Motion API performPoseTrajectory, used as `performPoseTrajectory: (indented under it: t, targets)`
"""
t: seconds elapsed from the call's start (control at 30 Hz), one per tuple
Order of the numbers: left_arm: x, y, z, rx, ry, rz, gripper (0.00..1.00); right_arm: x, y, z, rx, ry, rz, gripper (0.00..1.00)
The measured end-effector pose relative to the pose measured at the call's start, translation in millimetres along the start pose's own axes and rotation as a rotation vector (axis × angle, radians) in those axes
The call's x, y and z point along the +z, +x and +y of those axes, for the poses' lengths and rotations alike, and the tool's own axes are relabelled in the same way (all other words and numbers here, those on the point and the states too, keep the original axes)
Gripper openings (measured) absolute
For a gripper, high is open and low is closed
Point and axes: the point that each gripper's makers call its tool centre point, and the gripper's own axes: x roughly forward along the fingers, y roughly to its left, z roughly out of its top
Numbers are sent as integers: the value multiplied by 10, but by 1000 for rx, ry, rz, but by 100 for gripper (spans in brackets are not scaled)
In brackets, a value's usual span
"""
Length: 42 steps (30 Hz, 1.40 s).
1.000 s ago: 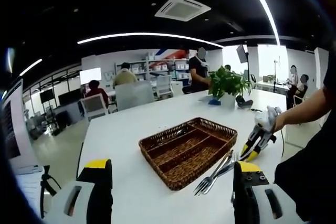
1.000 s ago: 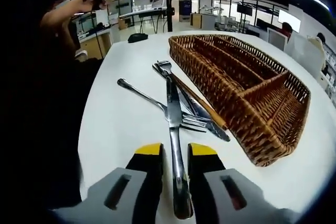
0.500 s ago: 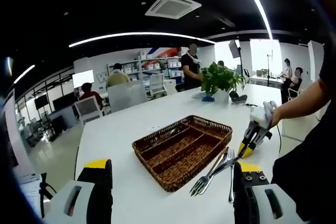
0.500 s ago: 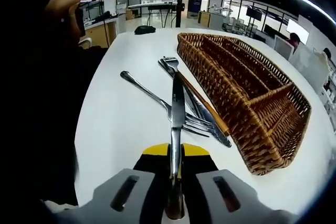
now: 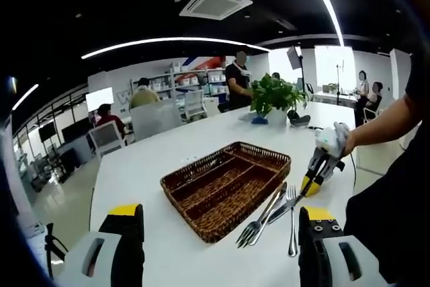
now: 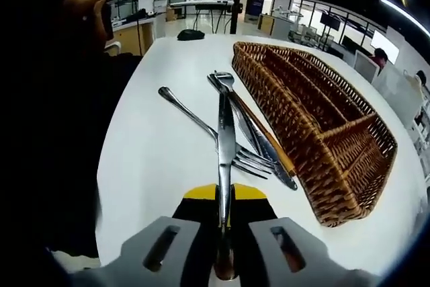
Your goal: Arrange the knives, forks, and spoons in their matching storage slots by inserting each utensil handle-first until every utensil is classified and aligned in the correct compartment
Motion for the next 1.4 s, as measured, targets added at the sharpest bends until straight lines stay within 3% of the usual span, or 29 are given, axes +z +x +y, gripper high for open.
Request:
performPoseTrajectory:
  t: [0.17, 0.27, 0.4, 0.57, 0.67, 0.87, 1.07, 1.17, 1.4]
  targets:
    - [-154, 279, -245, -109, 65, 65, 95, 11, 5, 13, 5, -1, -4, 1]
    - [-244, 430, -393, -161, 154, 120, 92, 25, 9, 30, 9, -1, -4, 1]
    - [-273, 641, -585, -225, 154, 118, 88, 41, 6, 53, 12, 3, -7, 1]
    - [-444, 830, -787, -311, 252, 184, 81, 123, -36, 99, 16, -12, -21, 1]
    - [-571, 923, -887, -372, 244, 212, 74, 179, -54, 131, 21, -26, -28, 1]
    - [-807, 1123, -1003, -417, 244, 279, 67, 271, -17, 190, 30, -42, -46, 1]
    - [-930, 1238, -1184, -484, 265, 334, 52, 297, 10, 220, 38, -54, -49, 1]
    - [-945, 1250, -1302, -520, 290, 339, 45, 337, 7, 238, 42, -55, -56, 1]
    - [-891, 1267, -1382, -539, 295, 318, 36, 373, 39, 288, 54, -68, -56, 1]
